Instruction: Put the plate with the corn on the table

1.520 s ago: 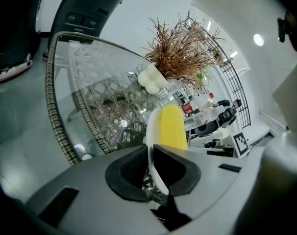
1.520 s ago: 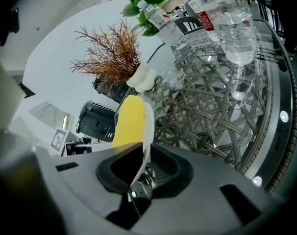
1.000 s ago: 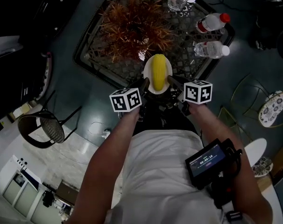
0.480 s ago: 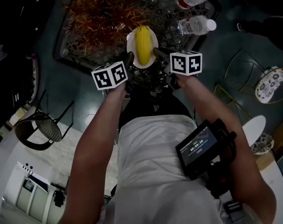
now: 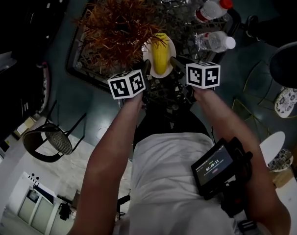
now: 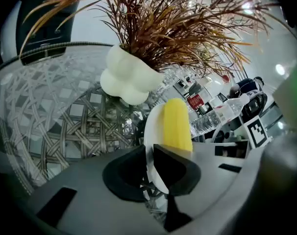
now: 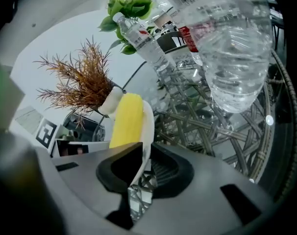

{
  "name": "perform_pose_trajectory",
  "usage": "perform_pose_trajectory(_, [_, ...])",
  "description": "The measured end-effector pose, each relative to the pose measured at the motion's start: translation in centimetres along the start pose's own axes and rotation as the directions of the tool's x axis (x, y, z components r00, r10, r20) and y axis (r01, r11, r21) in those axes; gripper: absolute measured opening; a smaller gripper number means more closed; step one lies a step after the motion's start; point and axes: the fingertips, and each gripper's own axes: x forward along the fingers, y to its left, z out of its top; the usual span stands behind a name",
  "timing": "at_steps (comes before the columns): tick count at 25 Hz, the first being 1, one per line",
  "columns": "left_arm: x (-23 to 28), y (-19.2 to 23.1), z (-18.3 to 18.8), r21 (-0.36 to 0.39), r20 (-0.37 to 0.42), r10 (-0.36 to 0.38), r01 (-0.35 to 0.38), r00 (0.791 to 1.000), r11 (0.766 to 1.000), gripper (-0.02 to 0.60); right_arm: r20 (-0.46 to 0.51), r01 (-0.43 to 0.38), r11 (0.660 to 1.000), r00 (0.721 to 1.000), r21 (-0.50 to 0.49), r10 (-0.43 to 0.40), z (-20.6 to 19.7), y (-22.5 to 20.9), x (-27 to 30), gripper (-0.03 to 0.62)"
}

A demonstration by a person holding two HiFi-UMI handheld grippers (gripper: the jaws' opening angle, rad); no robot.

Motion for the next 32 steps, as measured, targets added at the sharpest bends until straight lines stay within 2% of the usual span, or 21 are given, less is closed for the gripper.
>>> perform_pose_trajectory(9, [0.8, -0.5, 0.6, 0.056, -0.008, 0.014, -0.013, 1.000, 0.998, 0.037, -0.010, 0.053, 0.996, 0.998, -0.069, -0.054, 0.2, -0.6, 0.0, 0.057])
perform_pose_trajectory(13, [0.8, -0.6, 0.6, 0.114, -0.009, 0.028, -0.027, 1.000, 0.993, 0.043, -0.006, 0.071, 0.993, 0.997, -0.095, -0.072, 0.1, -0.6, 0.2, 0.058])
perform_pose_trajectory(18, [0.8, -0.9, 0.5, 0.214, -0.012, 0.042, -0.039, 0.999, 0.976, 0.061, -0.009, 0.081, 0.986, 0.996, -0.144, -0.084, 0.2, -0.5, 0.2, 0.060])
perform_pose_trajectory(20, [0.7, -1.0, 0.6, 0.219, -0.001, 0.038, -0.037, 0.999, 0.975, 0.078, -0.010, 0.092, 0.982, 0.995, -0.163, -0.095, 0.2, -0.5, 0.2, 0.063])
perform_pose_trajectory(23, [0.2, -0.9, 1.1, 0.205, 0.055, 0.039, -0.049, 0.998, 0.978, 0.130, 0.012, 0.126, 0.972, 0.992, -0.198, -0.126, 0.4, -0.7, 0.1, 0.086])
perform_pose_trajectory(26, [-0.3, -0.6, 1.4, 0.196, 0.086, 0.043, -0.060, 0.995, 0.979, 0.130, 0.040, 0.145, 0.971, 0.989, -0.191, -0.140, 0.5, -1.0, -0.2, 0.095])
perform_pose_trajectory(32, [-1.5, -0.5, 0.9, 0.202, 0.100, 0.056, -0.075, 0.993, 0.977, 0.130, 0.071, 0.151, 0.972, 0.988, -0.180, -0.141, 0.4, -0.7, -1.4, 0.094])
